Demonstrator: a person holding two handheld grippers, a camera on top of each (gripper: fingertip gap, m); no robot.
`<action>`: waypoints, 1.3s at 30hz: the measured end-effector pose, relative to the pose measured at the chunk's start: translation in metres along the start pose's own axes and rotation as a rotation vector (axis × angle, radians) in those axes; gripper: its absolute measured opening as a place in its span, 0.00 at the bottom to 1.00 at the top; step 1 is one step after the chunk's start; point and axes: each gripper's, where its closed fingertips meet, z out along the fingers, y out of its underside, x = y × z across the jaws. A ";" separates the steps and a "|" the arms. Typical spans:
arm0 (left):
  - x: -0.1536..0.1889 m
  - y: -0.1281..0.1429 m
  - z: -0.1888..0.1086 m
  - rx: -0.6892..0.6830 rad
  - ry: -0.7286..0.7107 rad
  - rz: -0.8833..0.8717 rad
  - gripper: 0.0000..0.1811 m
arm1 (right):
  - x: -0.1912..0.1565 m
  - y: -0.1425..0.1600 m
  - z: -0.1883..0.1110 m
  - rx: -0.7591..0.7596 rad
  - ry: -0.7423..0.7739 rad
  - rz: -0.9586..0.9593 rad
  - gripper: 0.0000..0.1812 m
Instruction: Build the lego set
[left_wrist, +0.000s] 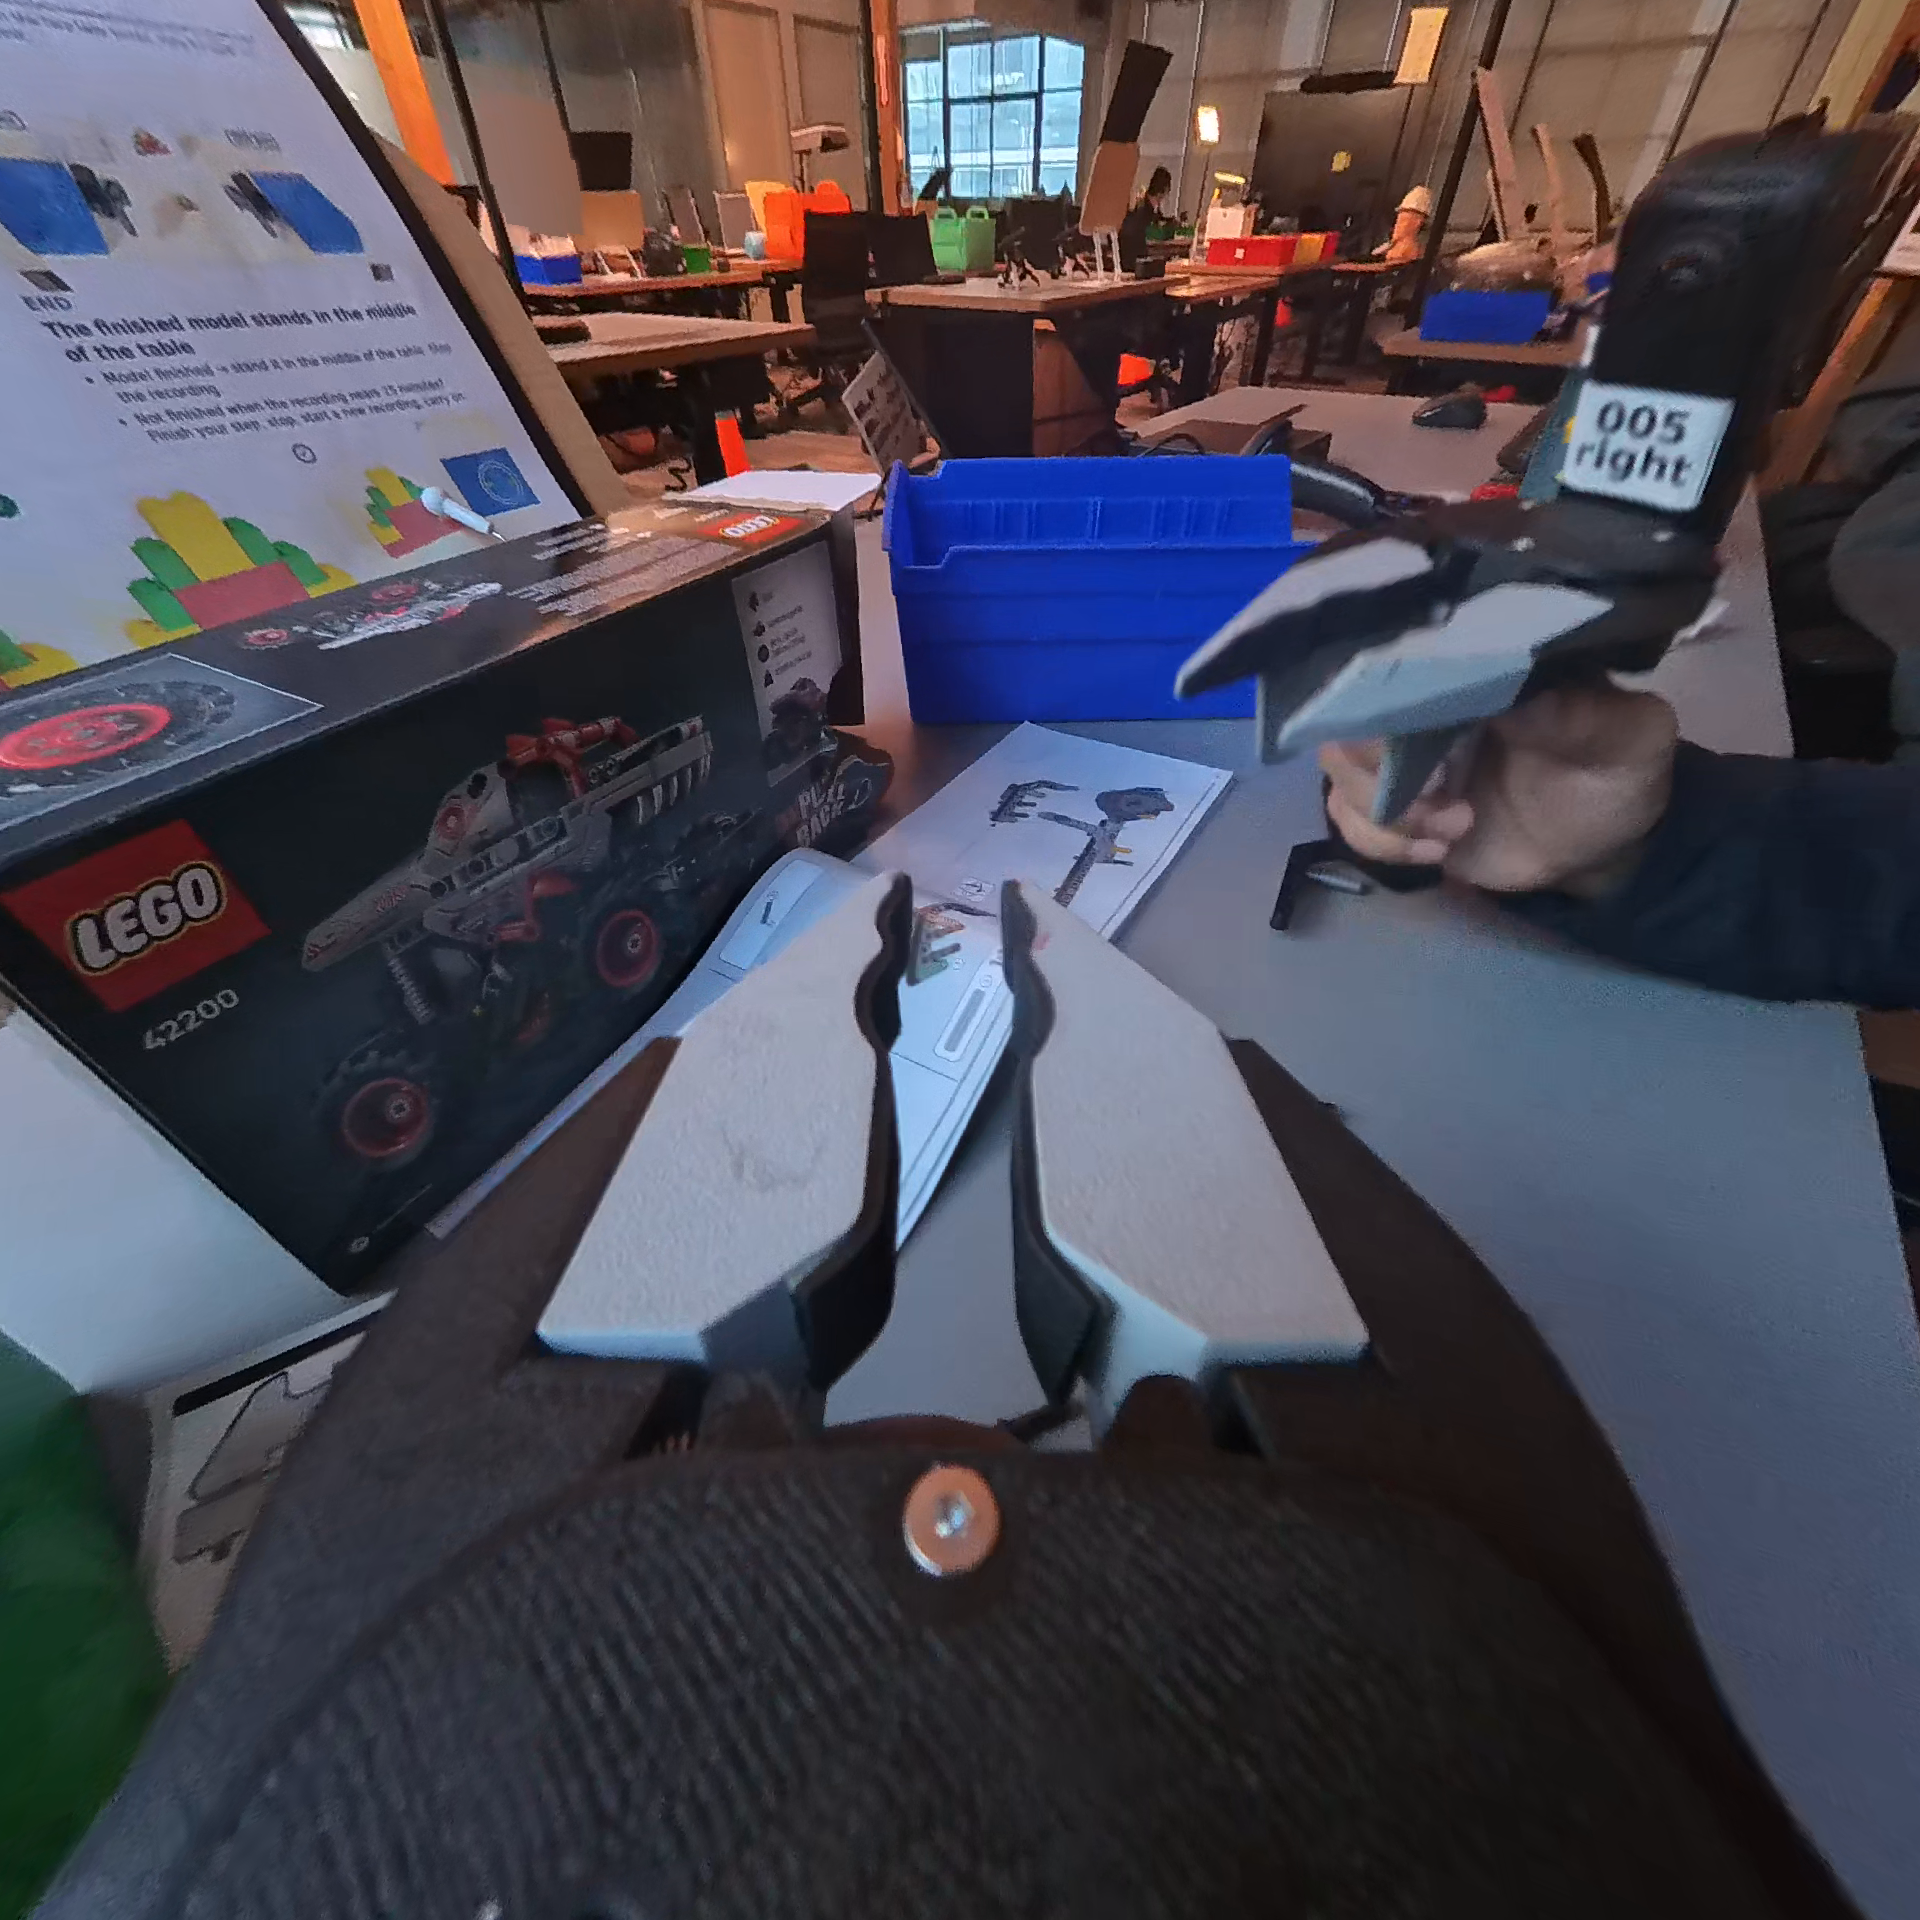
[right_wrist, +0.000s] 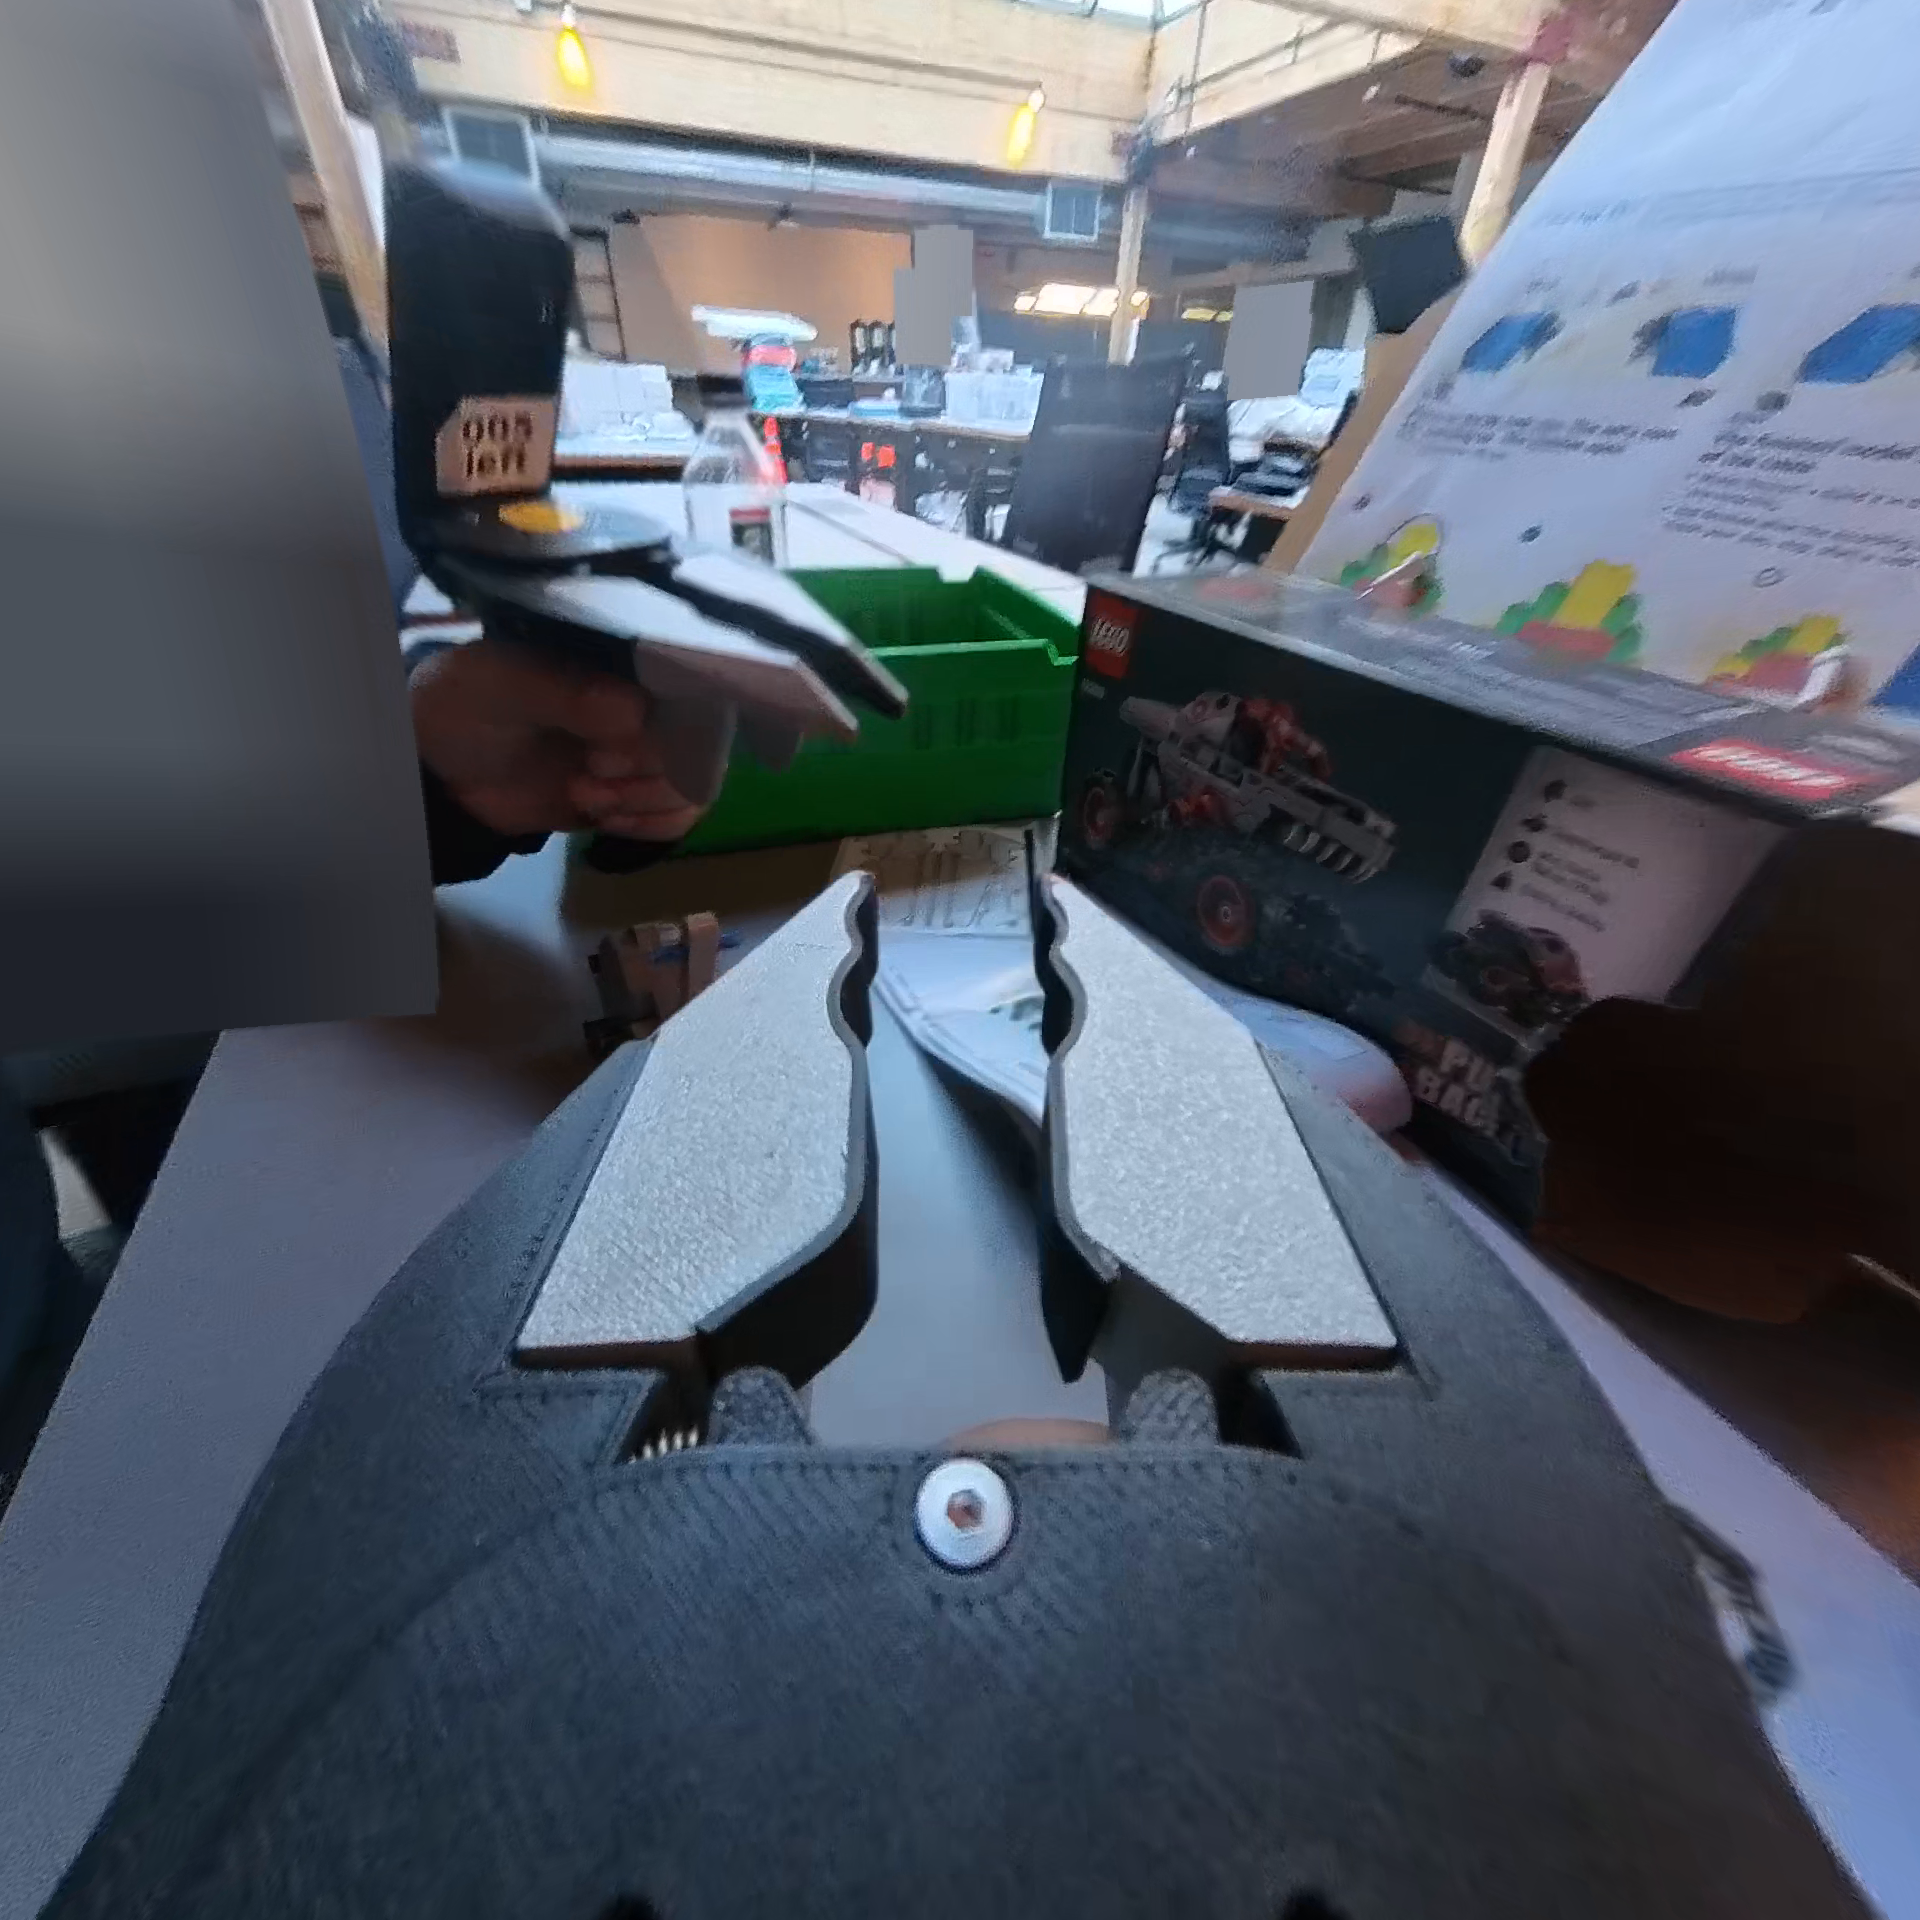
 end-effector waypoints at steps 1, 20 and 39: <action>0.000 0.002 0.001 -0.005 0.005 -0.006 0.08 | 0.004 -0.008 -0.006 0.023 0.014 0.001 0.15; -0.014 0.014 0.002 -0.033 -0.029 -0.024 0.08 | 0.021 -0.003 -0.035 -0.090 -0.008 -0.014 0.15; -0.008 0.030 0.005 -0.092 0.010 0.013 0.11 | 0.047 0.127 -0.125 -0.684 -0.015 -0.014 0.11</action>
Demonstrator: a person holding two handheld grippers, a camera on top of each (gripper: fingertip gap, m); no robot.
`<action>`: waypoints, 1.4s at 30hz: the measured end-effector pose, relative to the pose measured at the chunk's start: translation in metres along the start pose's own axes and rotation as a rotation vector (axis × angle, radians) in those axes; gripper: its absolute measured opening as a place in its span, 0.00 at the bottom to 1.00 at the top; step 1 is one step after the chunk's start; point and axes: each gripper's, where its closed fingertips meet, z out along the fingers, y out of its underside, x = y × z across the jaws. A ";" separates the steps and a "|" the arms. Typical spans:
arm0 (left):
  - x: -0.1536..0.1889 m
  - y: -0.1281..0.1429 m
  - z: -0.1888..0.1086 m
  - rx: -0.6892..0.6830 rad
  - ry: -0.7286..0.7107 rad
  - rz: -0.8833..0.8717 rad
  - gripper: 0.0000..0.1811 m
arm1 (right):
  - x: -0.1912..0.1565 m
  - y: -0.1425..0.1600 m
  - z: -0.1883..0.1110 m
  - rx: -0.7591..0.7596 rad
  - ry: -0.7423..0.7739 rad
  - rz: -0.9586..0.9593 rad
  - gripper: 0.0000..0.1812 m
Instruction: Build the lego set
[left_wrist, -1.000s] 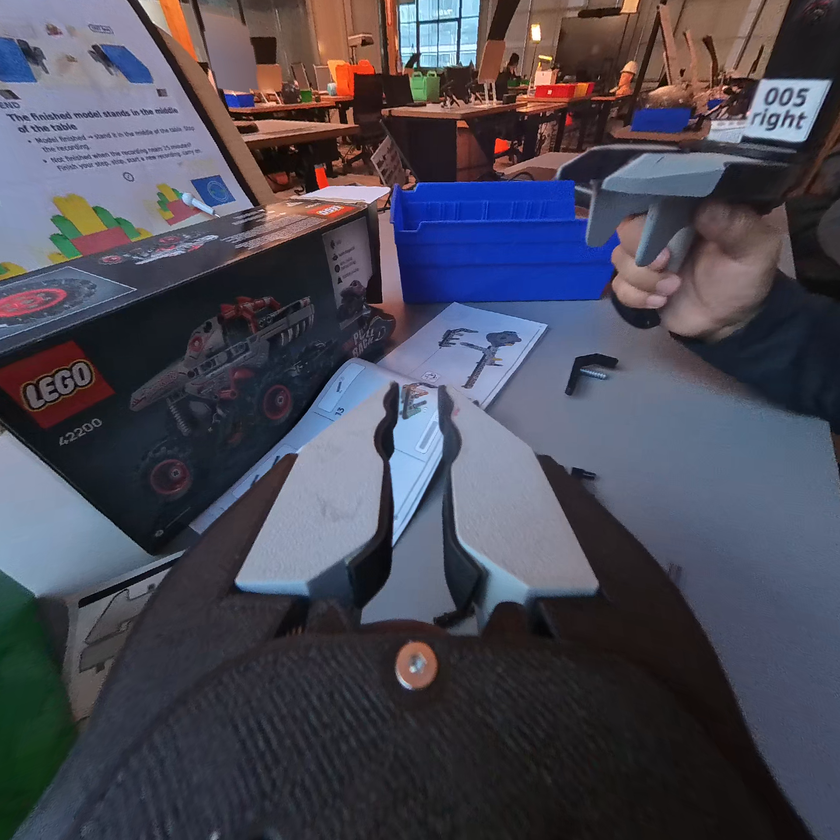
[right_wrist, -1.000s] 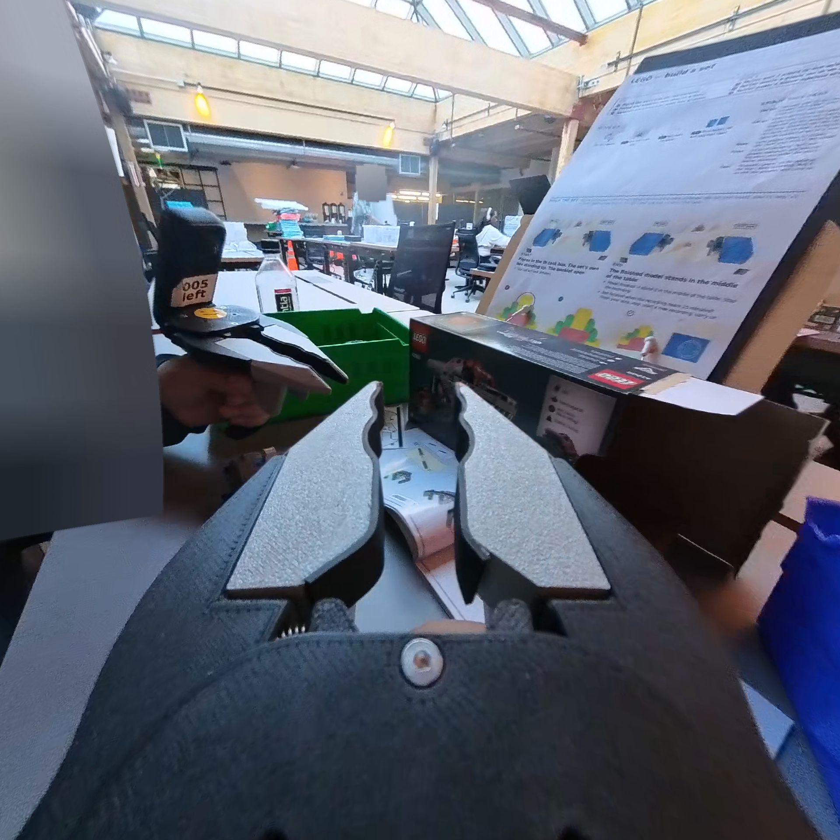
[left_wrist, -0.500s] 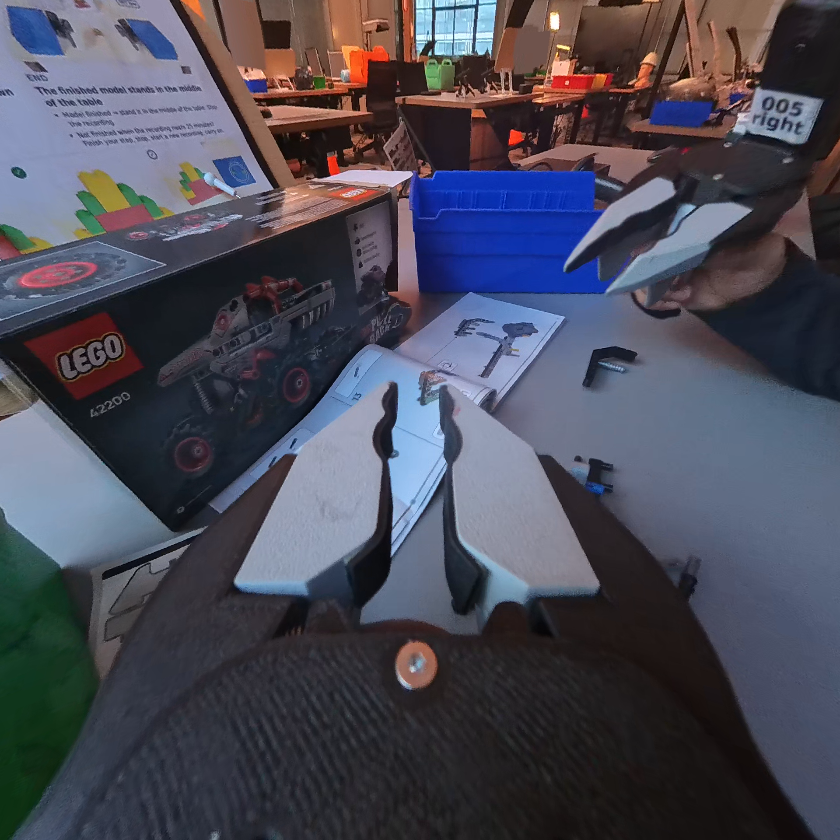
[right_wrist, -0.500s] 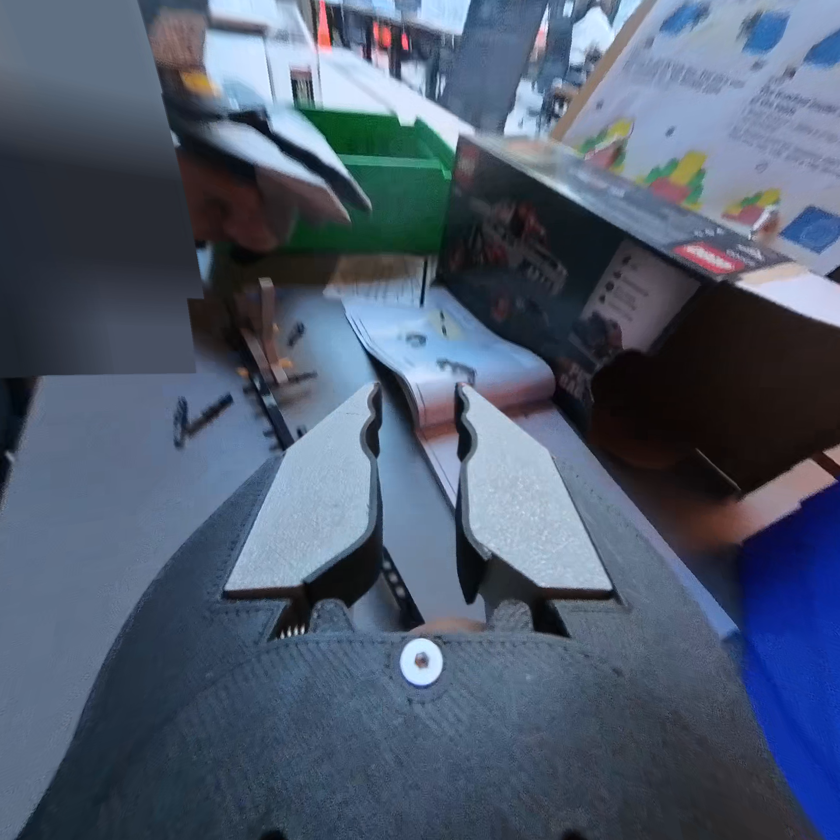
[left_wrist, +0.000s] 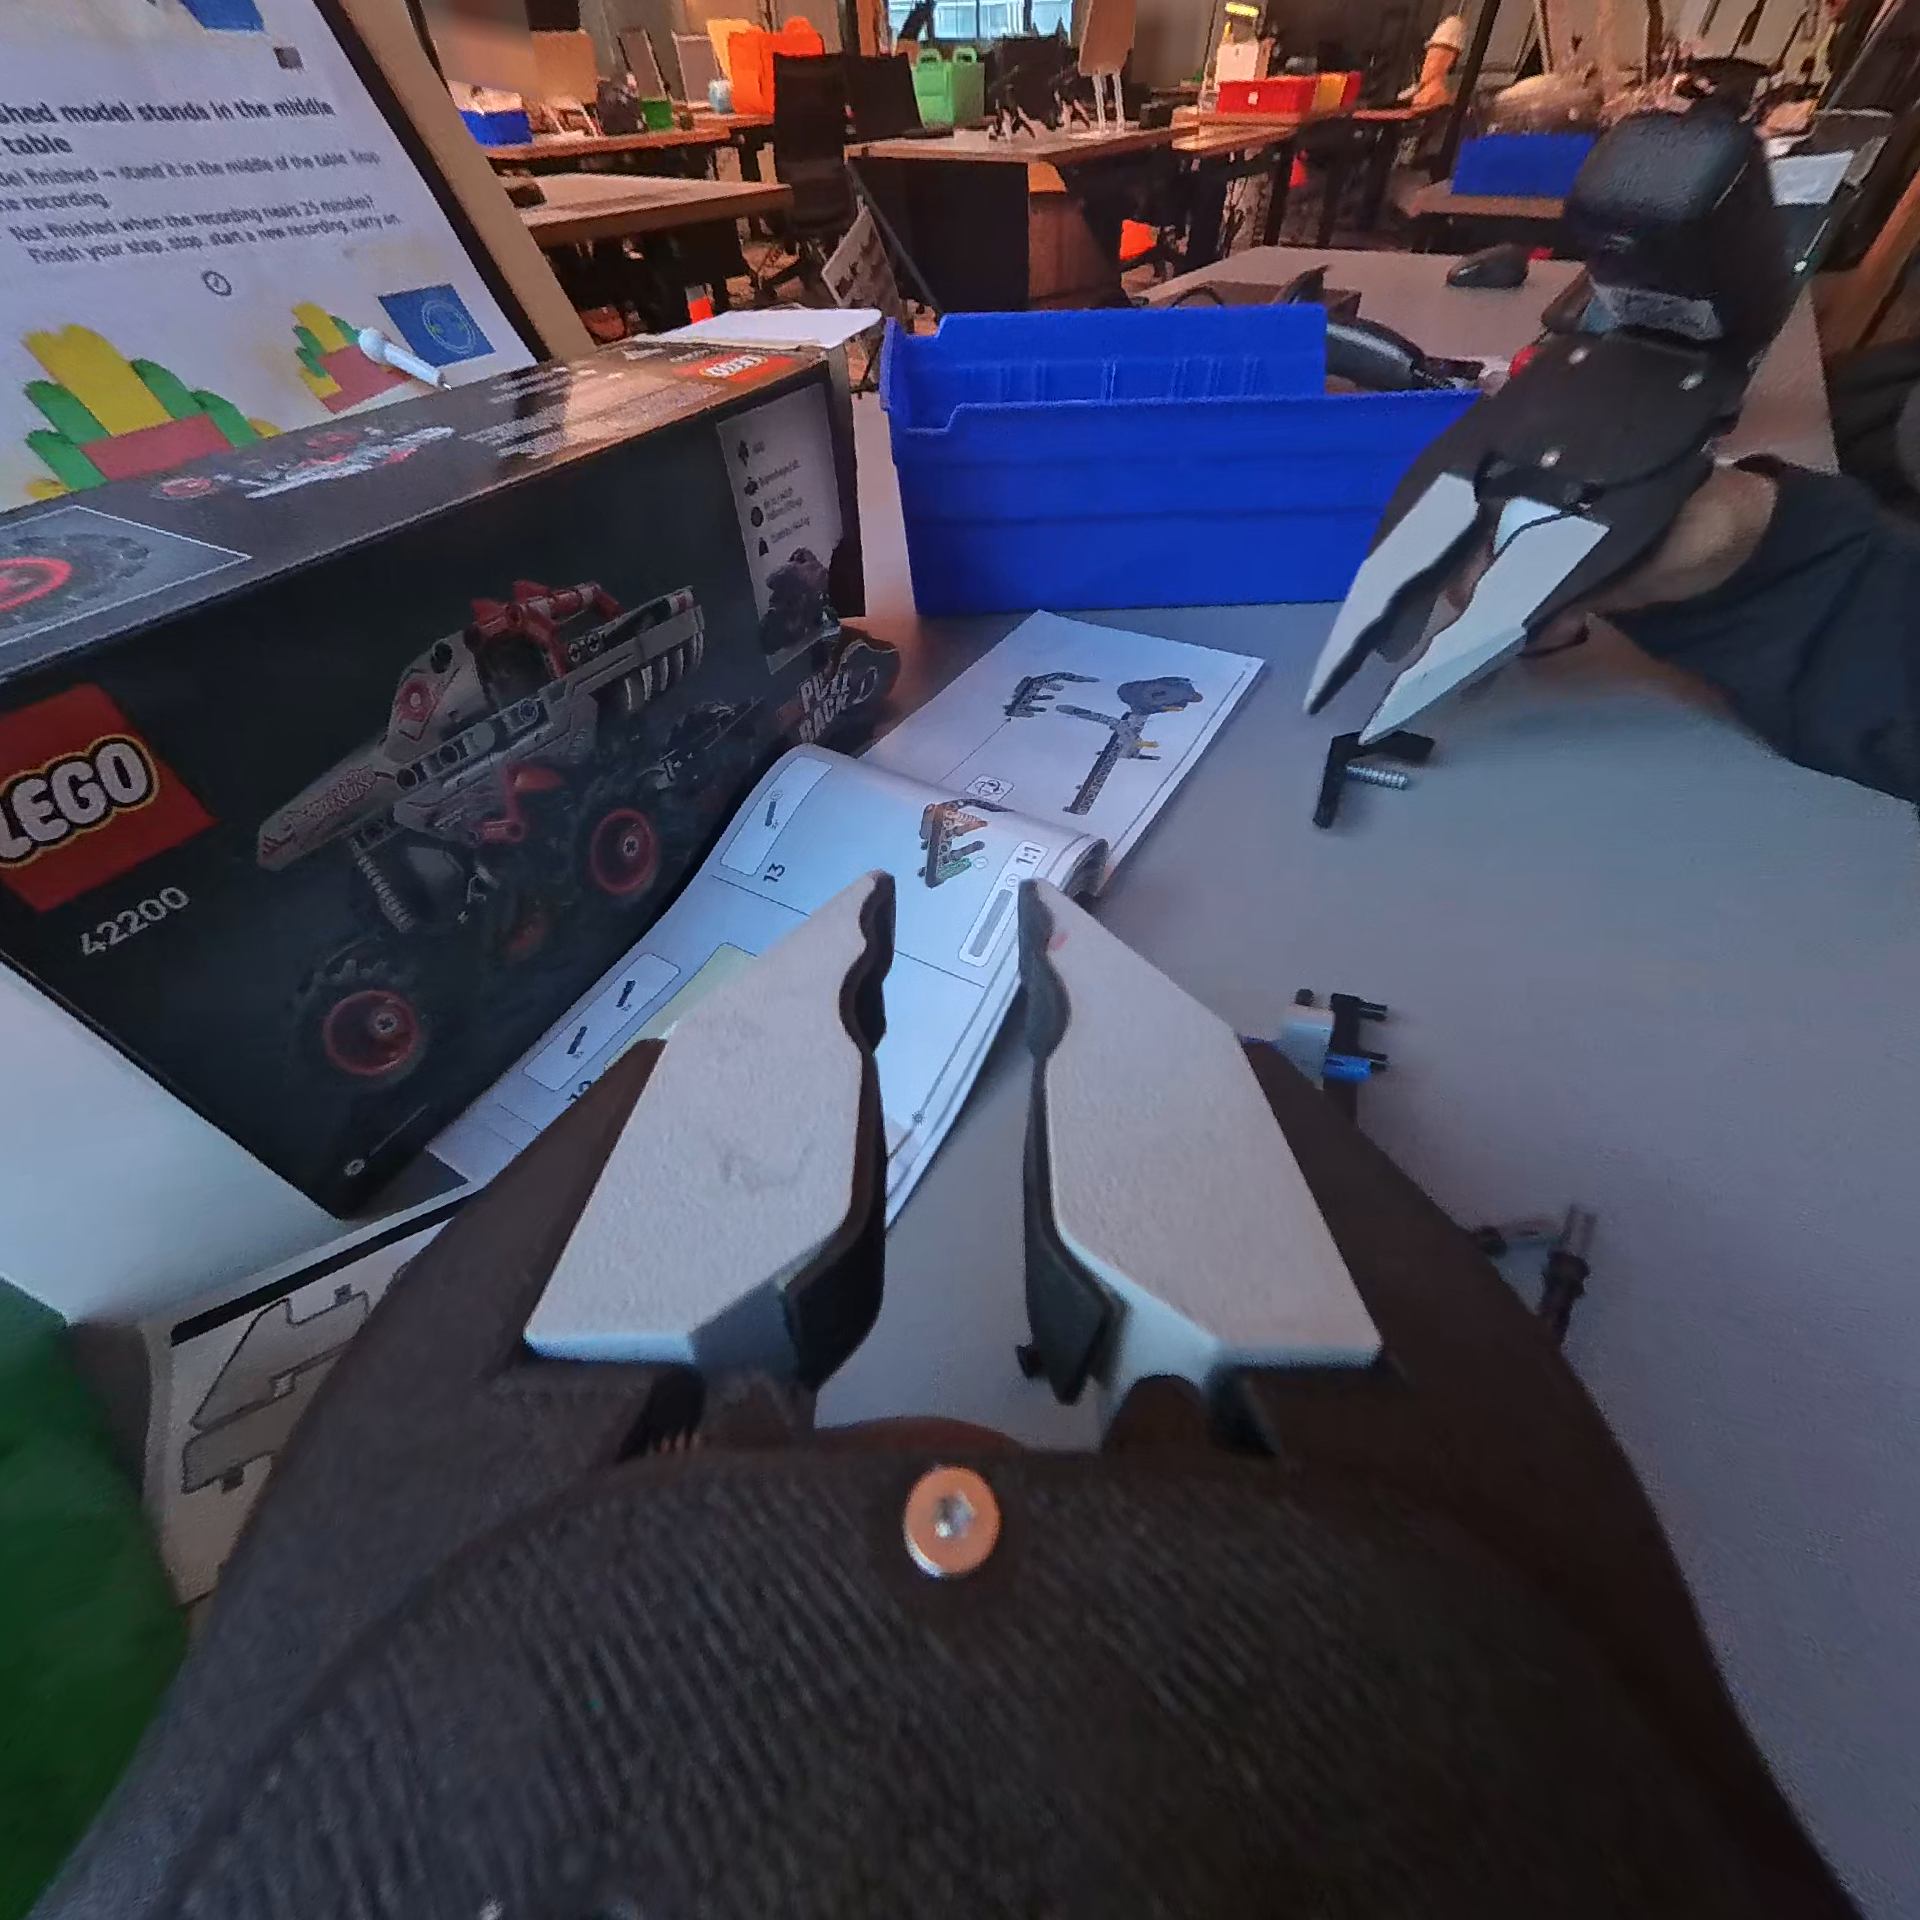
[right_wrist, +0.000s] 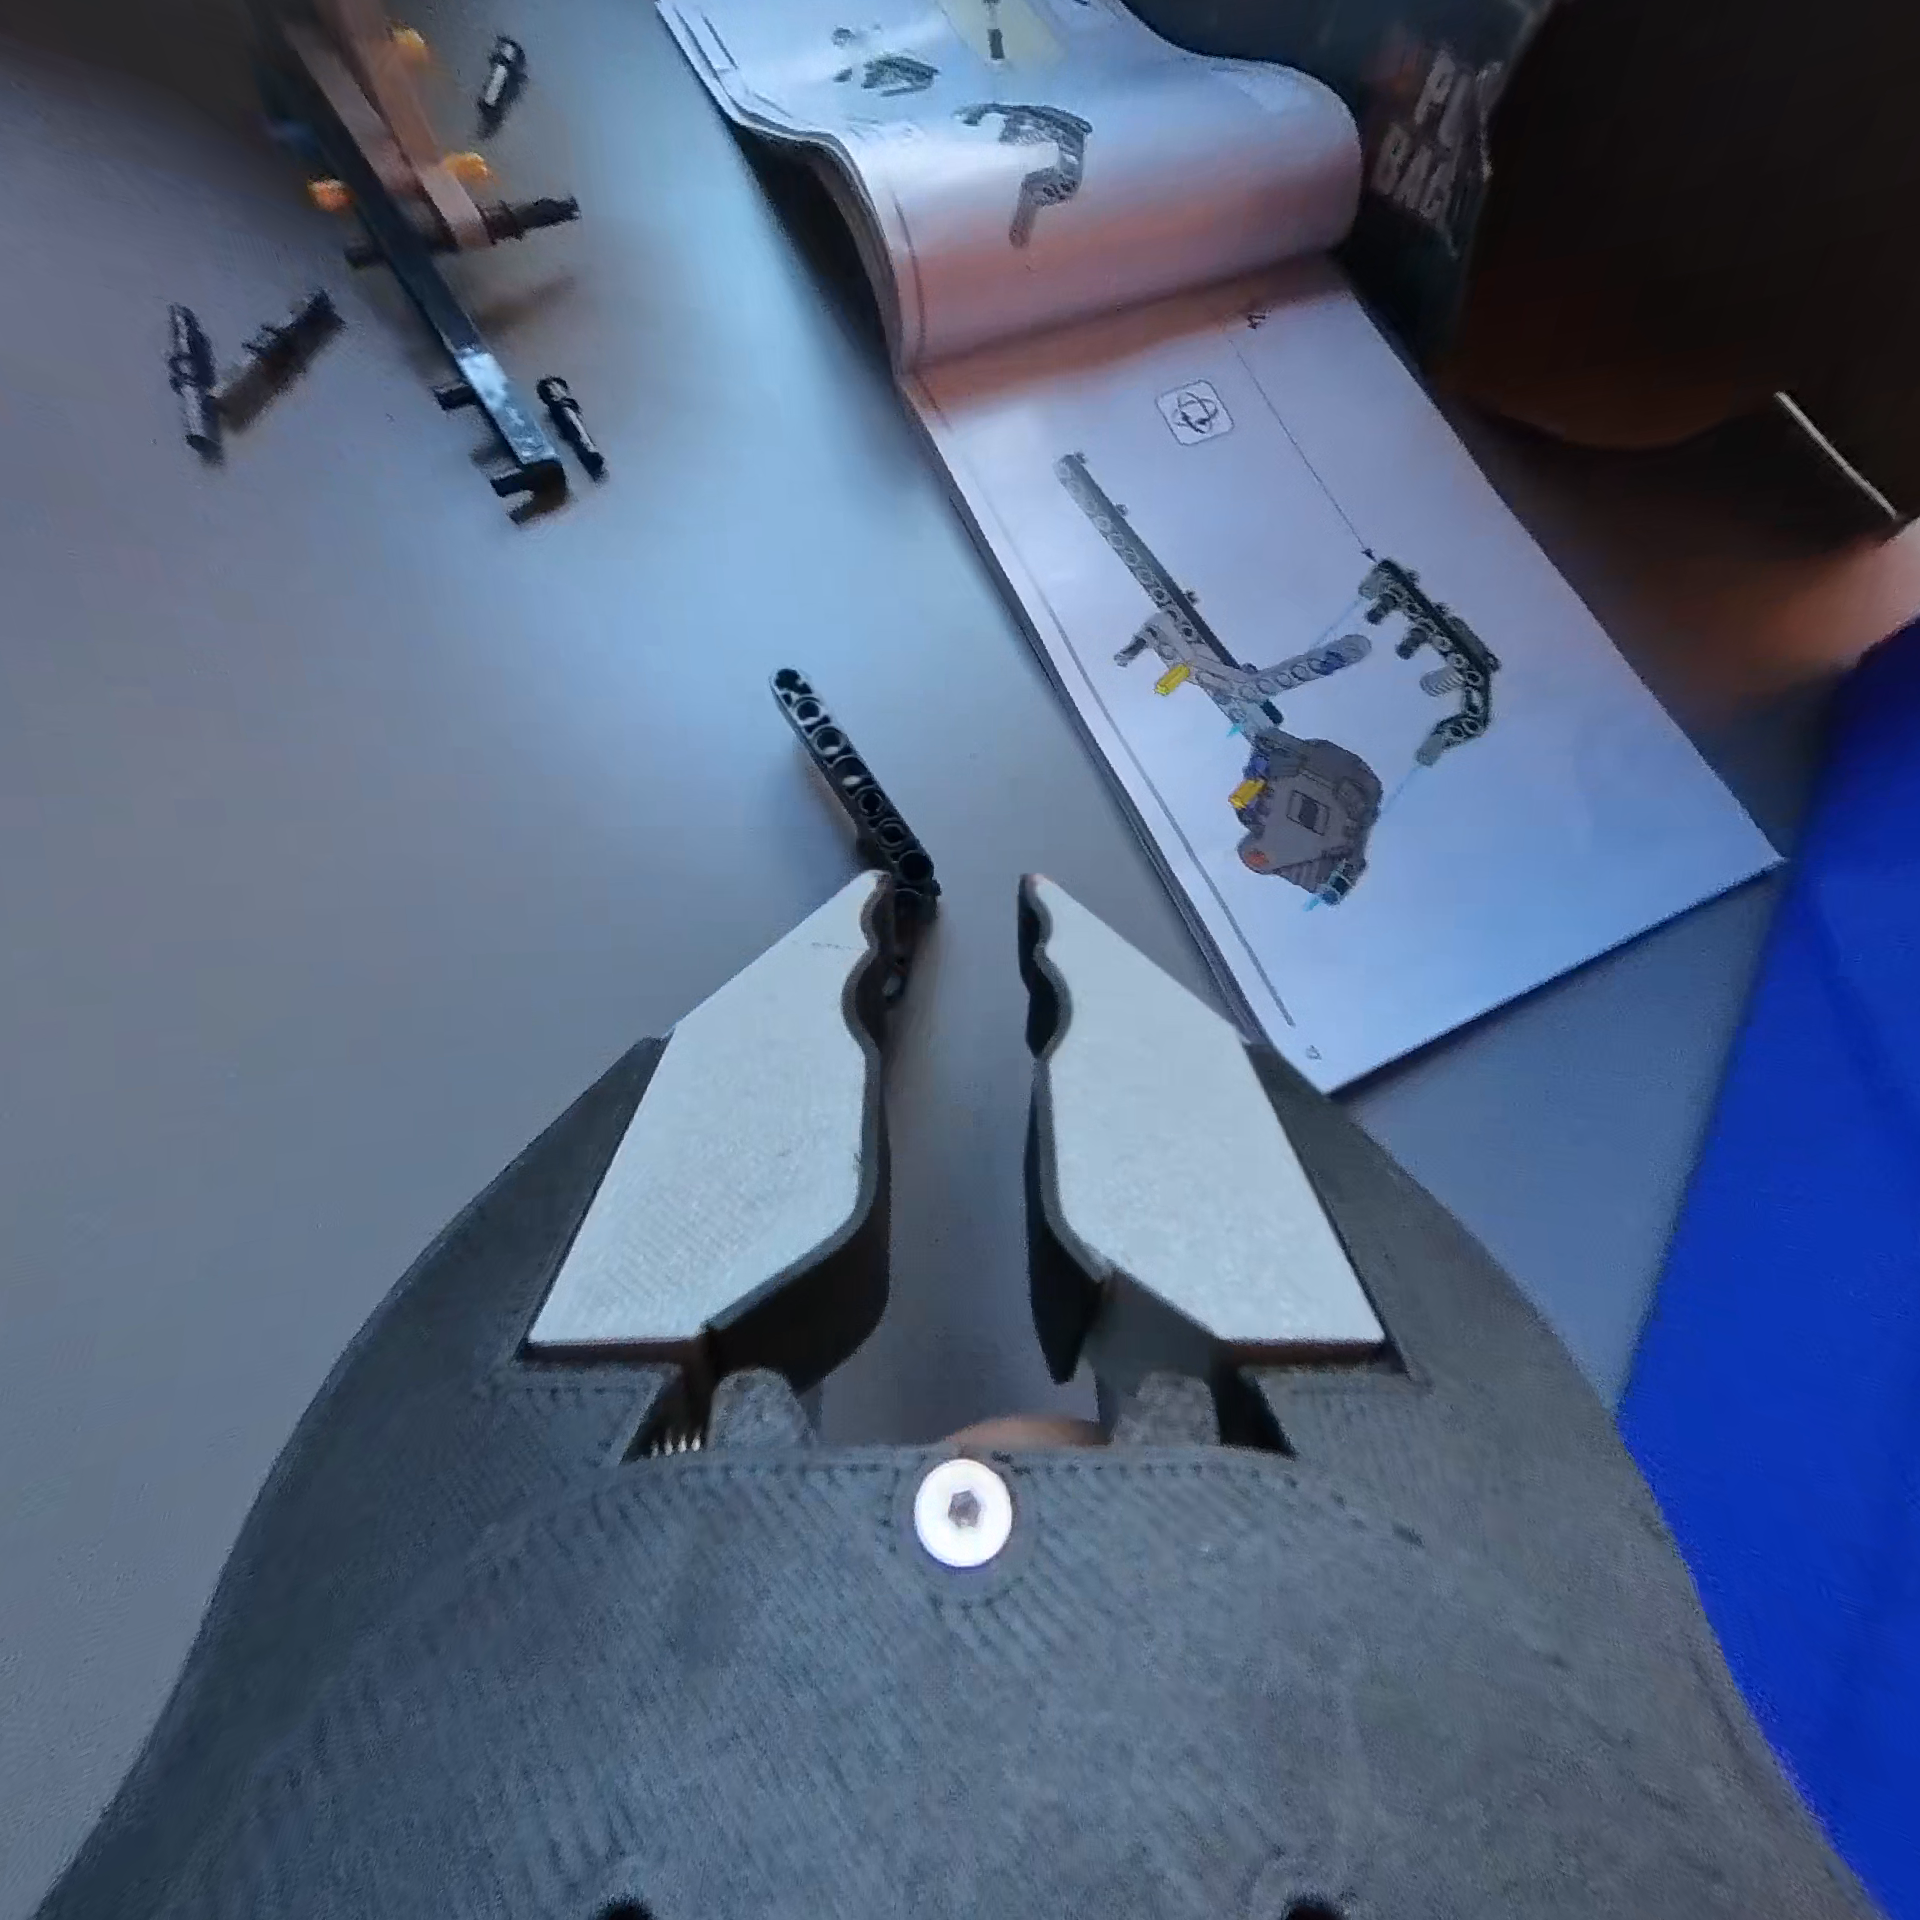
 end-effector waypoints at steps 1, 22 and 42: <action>-0.001 -0.001 -0.001 0.006 -0.002 -0.003 0.10 | -0.003 -0.001 0.002 0.002 -0.020 -0.001 0.09; -0.005 -0.012 -0.009 0.034 -0.020 -0.026 0.10 | -0.017 -0.035 0.007 0.162 -0.098 0.019 0.12; -0.008 -0.012 -0.011 0.032 -0.032 -0.020 0.09 | -0.019 -0.049 0.020 0.158 -0.053 0.006 0.05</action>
